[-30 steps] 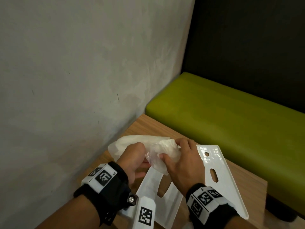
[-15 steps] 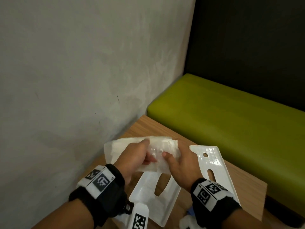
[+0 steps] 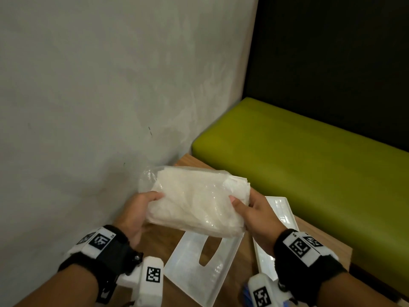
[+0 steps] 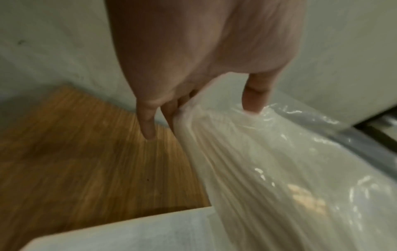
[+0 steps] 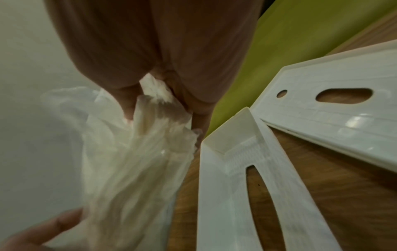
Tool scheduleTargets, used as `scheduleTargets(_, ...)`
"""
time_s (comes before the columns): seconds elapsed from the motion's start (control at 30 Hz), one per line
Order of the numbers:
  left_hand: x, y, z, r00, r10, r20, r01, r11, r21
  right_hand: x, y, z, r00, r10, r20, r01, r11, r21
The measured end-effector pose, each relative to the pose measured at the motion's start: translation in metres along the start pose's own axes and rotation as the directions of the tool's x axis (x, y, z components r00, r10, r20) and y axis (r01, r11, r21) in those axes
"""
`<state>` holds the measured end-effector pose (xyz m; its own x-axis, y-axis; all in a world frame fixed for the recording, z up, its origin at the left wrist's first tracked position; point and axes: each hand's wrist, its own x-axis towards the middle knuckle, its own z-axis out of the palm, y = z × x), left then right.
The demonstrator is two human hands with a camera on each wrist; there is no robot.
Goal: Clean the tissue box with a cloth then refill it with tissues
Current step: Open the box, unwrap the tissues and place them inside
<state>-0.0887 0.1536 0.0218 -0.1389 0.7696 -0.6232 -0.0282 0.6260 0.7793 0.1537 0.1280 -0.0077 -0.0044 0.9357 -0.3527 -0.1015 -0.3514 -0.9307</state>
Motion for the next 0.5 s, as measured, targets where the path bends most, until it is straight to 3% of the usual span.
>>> scheduleTargets(0.3, 0.003, -0.002, 0.007, 0.995, 0.053, 0.082, -0.033, 0.973, -0.226, 0.003, 0.02, -0.002, 0.981, 0.051, -0.186, -0.057, 0.998, -0.029)
scheduleTargets(0.5, 0.002, -0.003, 0.005, 0.988, 0.078, 0.134, -0.037, 0.958, -0.285, 0.008, 0.023, 0.005, 0.963, 0.065, -0.262, -0.124, 0.969, -0.214)
